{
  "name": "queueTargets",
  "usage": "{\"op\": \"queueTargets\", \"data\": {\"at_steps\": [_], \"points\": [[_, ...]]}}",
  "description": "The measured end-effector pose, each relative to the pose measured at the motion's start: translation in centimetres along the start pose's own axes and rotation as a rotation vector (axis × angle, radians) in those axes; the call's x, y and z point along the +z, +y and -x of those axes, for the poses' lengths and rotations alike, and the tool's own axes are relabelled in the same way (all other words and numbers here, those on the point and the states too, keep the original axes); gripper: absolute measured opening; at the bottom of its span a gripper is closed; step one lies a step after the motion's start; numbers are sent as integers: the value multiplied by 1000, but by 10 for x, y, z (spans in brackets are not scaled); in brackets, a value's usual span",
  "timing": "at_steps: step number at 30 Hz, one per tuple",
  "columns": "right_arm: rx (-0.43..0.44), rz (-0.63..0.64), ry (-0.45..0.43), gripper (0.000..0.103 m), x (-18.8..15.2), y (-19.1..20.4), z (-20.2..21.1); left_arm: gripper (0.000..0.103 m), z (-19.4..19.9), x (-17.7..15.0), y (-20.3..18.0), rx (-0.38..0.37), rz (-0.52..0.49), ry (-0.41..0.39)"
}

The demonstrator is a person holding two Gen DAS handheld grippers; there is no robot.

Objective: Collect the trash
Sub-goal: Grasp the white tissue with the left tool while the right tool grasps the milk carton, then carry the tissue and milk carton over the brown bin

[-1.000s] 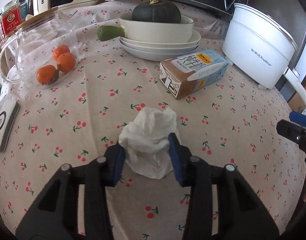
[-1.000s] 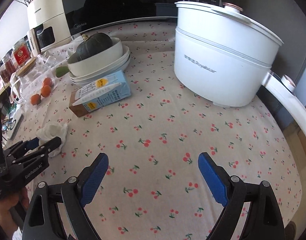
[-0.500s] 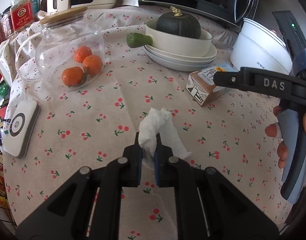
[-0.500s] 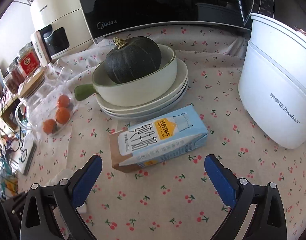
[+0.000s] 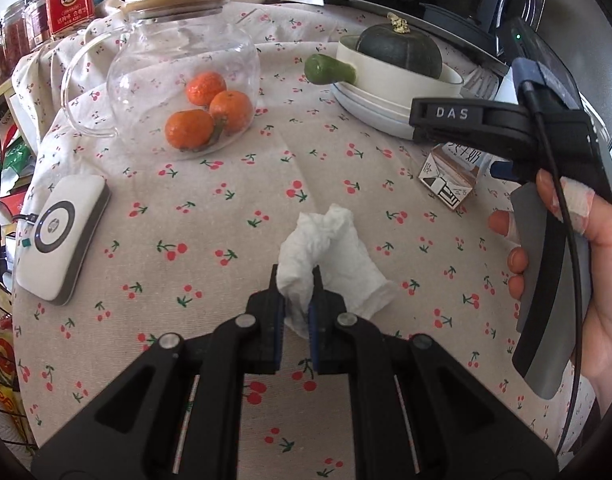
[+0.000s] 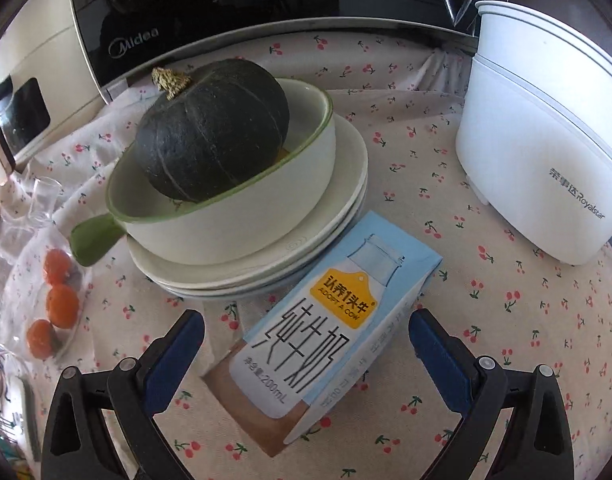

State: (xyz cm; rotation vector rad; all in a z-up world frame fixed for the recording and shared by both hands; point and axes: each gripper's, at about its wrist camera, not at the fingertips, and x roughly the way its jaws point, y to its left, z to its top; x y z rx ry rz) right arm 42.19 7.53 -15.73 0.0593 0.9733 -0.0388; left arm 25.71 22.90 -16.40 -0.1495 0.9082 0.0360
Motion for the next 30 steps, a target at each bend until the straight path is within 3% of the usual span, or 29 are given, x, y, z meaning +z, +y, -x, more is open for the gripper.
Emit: {"op": "queueTargets", "data": {"at_steps": [4,5,6,9,30], "points": [[4,-23,0,100,-13,-14,-1,11,6,-4,-7,17,-34,-12],[4,-25,2,89,-16,-19,0,11,8,-5,-9,20,-42,-15],[2,-17,10,70,-19,-23,0,11,10,-6,-12,21,-50,-18],[16,0,11,52,-26,-38,10,11,18,-9,-21,20,-75,-25],[84,108,-70,52,-94,-146,157,11,125,-38,-99,10,-208,-98]]}}
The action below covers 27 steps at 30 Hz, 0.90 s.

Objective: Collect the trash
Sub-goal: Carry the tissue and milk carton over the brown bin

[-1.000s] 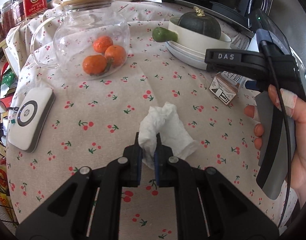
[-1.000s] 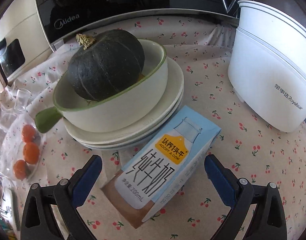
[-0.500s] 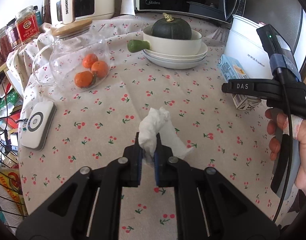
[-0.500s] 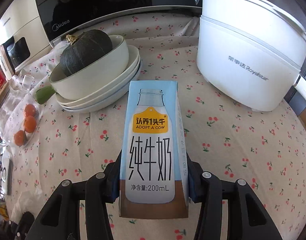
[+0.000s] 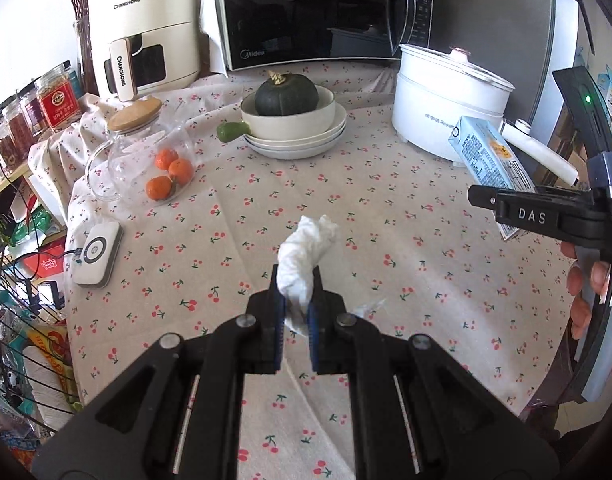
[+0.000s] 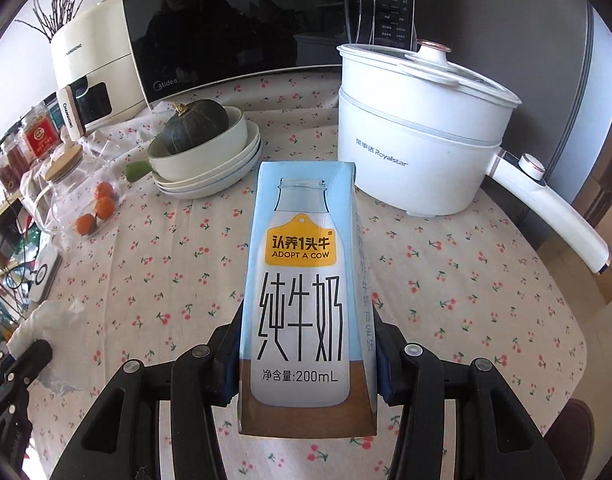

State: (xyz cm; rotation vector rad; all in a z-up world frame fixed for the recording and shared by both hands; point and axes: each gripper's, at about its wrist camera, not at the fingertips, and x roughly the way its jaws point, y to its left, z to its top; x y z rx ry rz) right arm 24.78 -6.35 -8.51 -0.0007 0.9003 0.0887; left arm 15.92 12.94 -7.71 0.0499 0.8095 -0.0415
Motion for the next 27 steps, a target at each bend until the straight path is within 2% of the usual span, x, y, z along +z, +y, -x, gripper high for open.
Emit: {"op": "queueTargets", "data": {"at_steps": [13,27], "points": [[4,48,-43,52,-52,-52,83,11,58,-23,-53,-53,-44,-33],[-31,46,-67,52,-119,-120,144,11,96,-56,-122,-169,-111,-50]]}}
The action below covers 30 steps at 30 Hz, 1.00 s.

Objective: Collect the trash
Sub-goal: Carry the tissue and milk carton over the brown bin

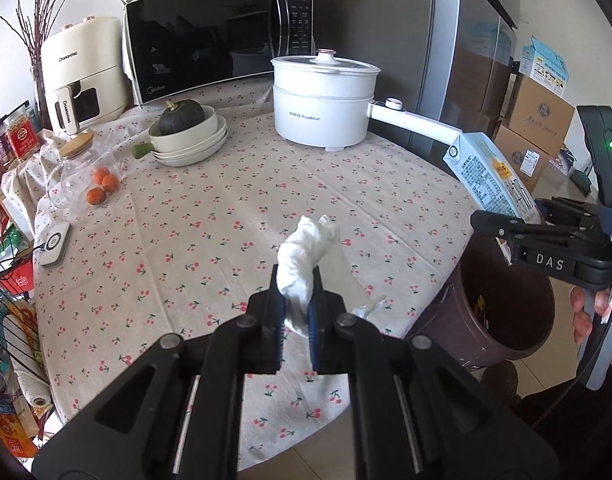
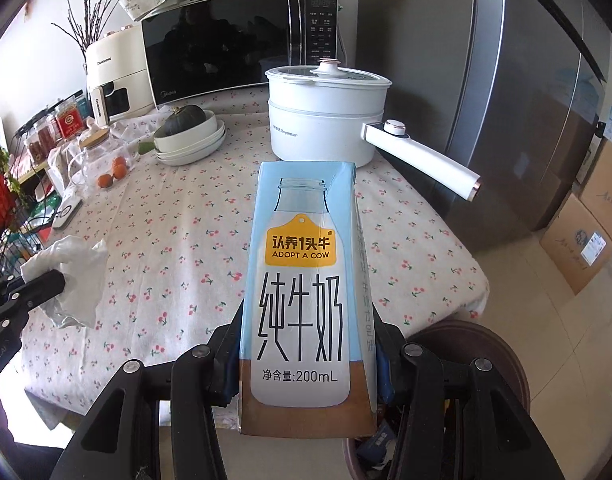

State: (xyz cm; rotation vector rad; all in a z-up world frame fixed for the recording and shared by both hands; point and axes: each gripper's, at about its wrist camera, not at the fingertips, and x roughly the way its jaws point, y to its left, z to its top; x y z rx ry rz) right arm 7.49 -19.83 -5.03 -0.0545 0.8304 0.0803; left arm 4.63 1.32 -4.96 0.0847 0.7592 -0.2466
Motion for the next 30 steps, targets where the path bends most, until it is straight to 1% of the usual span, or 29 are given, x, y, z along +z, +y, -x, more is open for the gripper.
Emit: {"op": "queueTargets", "data": {"at_steps": [3,8,10,19,25,30], "points": [[-29,12,-5,52,-14,-13,10,11,0,-2,-17,-31,-18,-6],[-49,7,-21,52,-31,-35,27,11,-4,-5,-50,-76,-77,-10],[-57,-4,-15,52,-39,-47,31,11,-9,-8,-63,-96,-96,0],[-126,-93,78,52,-84,-114,27,11,-35,-15,-130,-188,-189,51],[-159,-130,110,52,-107,-144,31,11,-56,-19,-178,-246,-235,80],[-178,-170,130,52,-118,-163,33,11,-75,-22,-209,-276,-259,98]]}}
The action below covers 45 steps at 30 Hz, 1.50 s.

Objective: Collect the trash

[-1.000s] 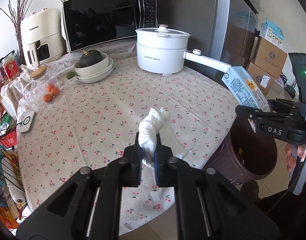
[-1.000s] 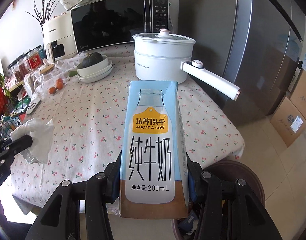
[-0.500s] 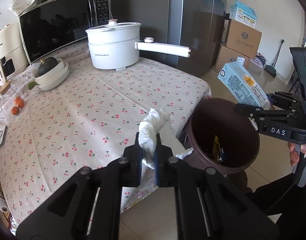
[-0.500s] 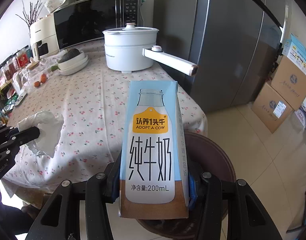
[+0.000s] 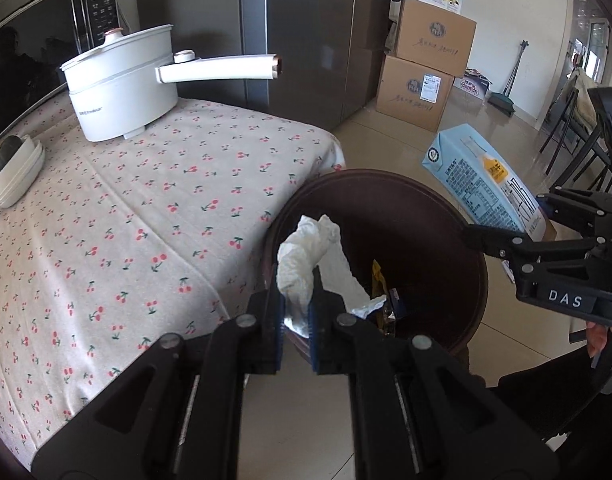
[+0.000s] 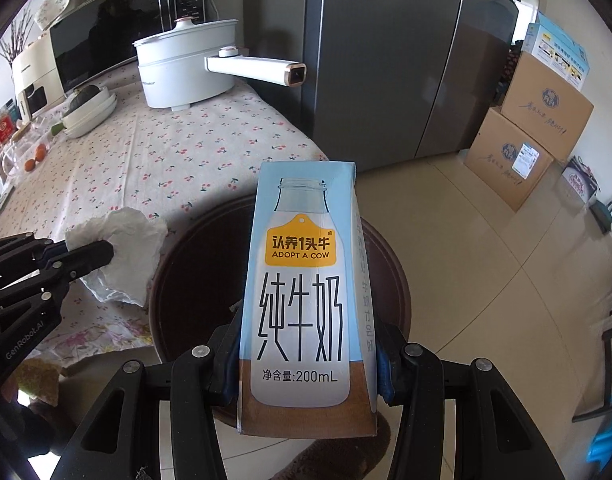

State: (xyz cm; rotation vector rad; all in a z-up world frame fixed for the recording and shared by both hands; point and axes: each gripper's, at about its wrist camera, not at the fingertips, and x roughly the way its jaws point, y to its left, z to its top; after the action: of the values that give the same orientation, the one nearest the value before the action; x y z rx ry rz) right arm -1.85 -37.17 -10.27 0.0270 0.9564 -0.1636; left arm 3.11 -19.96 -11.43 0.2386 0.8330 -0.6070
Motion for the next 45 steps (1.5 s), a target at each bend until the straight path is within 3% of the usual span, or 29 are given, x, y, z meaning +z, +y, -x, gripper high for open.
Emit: {"op": "queueTargets", "data": {"at_steps": [5,6,7,9,12,22,23,24,25,34,45], "points": [[-12,-21,14,52,0,-10,-5,15,-15,1,-6,-27,-8,-26],[-14,-24,16,52,0,-11,-6,30,-17,2,-6,-33,-12,-32],[-14,-26,20,52,0,-11,-7,58,-21,3,-5,-30,-8,-17],[-15,-28,25,52,1,-13,-9,82,-24,2,-1,-3,25,-13],[-15,-24,28,52,3,-11,-12,83,-25,1,1,31,33,11],[-7,0,9,53,5,2,-9,100,-14,-8,23,86,104,47],[-12,-3,3,66,6,3,-8,100,-11,-8,25,90,107,44],[-17,-7,-1,86,6,4,-7,101,-7,-9,27,95,111,41],[-18,-11,-9,91,6,4,-5,101,-4,-8,28,101,115,37],[-24,69,-112,92,11,30,33,102,46,-9,43,180,180,-22],[4,182,-304,101,5,83,113,102,125,-34,59,425,268,-112]]}}
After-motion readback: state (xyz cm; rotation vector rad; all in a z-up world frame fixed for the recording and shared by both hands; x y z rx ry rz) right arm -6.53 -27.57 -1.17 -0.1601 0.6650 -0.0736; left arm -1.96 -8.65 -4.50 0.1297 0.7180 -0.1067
